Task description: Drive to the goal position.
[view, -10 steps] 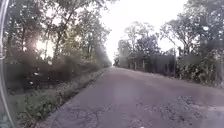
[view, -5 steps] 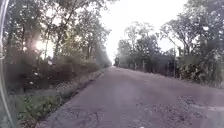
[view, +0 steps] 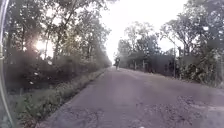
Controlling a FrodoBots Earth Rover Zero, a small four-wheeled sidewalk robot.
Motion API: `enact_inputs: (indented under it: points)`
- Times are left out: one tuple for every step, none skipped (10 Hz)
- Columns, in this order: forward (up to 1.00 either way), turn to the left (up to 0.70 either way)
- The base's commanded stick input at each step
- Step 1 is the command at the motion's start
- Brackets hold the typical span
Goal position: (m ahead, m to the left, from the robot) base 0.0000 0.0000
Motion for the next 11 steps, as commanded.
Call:
enact_inputs:
  points:
    - [0.1,0.01]
    - [0.1,0.01]
    - [0.1,0.01]
    - [0.1,0.01]
    - [0.1,0.01]
    - [0.1,0.01]
    - [0.1,0.01]
    - [0.1,0.01]
    - [0.1,0.01]
    - [0.1,0.01]
    - [0.1,0.01]
